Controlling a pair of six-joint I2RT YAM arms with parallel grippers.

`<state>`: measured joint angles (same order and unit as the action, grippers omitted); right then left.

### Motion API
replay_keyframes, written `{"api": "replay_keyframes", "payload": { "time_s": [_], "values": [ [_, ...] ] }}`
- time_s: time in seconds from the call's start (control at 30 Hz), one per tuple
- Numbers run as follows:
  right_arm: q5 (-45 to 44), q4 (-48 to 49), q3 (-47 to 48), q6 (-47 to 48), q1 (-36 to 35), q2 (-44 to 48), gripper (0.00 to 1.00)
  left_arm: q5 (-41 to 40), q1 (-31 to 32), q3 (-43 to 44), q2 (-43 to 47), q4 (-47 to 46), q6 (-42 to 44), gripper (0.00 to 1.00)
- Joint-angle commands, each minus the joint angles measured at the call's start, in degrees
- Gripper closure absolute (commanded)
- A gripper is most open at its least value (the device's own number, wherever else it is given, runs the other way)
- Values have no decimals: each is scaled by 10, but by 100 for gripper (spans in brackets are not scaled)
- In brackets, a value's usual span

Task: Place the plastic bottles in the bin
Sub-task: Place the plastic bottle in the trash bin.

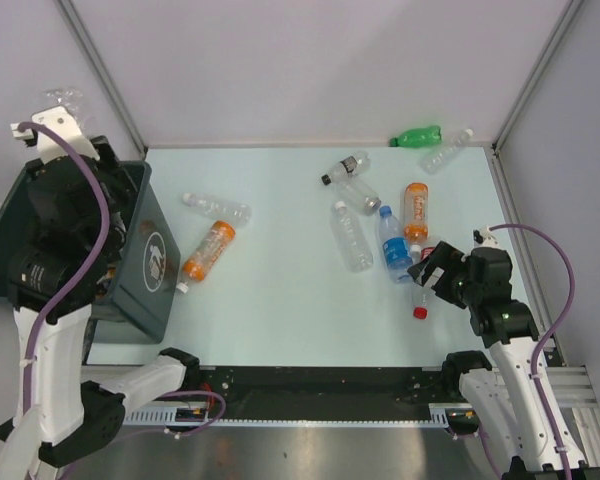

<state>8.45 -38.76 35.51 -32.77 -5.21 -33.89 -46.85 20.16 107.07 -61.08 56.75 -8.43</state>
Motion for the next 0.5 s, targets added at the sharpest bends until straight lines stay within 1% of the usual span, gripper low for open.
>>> {"api": "replay_keyframes", "payload": {
  "time_s": [0.0, 0.03, 0.07, 0.13, 0.23, 0.27, 0.3, 0.33, 0.37, 0.47],
  "values": [
    [1, 4, 2, -3, 1, 3, 0, -115, -14, -44, 22, -37, 36, 37],
    [1, 4, 2, -3, 1, 2, 0, -153, -15, -71, 40, -50, 39, 37],
    [1, 4, 2, -4, 1, 1, 0, -170, -14, -86, 49, -79, 45, 37],
    [-2, 4, 2, -4, 1, 0, 0, -194, -15, -126, 75, -103, 61, 37],
    [-6, 5, 2, -5, 1, -1, 0, -225, -16, -168, 91, -146, 82, 35],
    [-9, 5, 2, -6, 1, -3, 0, -257, -16, -177, 95, -157, 104, 31],
    [-11, 6, 2, -7, 1, -3, 0, -273, -15, -184, 95, -182, 129, 27],
    [-12, 8, 2, -8, 1, -5, 0, -283, -16, -196, 96, -195, 143, 18],
    [-13, 10, 2, -8, 2, -6, 0, -297, -16, -200, 95, -207, 153, 1],
    [-22, 18, 3, -16, 2, -14, 0, -294, -15, -204, 99, -215, 166, 0]
  ]
}}
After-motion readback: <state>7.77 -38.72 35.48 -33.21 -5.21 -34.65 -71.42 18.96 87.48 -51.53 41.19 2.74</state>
